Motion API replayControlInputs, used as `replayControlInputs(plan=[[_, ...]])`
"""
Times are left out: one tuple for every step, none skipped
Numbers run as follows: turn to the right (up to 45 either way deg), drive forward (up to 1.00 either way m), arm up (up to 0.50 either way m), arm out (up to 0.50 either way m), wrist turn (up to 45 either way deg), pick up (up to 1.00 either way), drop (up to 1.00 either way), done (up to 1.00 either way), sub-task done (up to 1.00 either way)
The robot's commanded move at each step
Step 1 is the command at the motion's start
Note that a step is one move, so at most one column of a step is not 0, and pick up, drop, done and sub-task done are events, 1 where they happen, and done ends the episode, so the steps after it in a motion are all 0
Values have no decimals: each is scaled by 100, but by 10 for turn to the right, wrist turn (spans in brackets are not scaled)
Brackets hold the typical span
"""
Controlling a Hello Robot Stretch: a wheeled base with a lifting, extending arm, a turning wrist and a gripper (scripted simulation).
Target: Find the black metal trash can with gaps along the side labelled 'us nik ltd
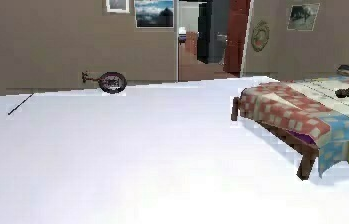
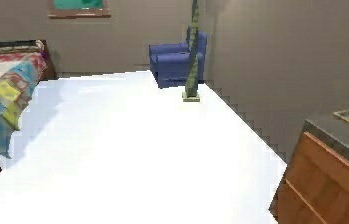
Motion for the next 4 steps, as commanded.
replayControlInputs(plan=[[60,0,0,0,0,0,0,0,0],[0,100,0,0,0,0,0,0,0],[0,100,0,0,0,0,0,0,0],[30,0,0,0,0,0,0,0,0]])
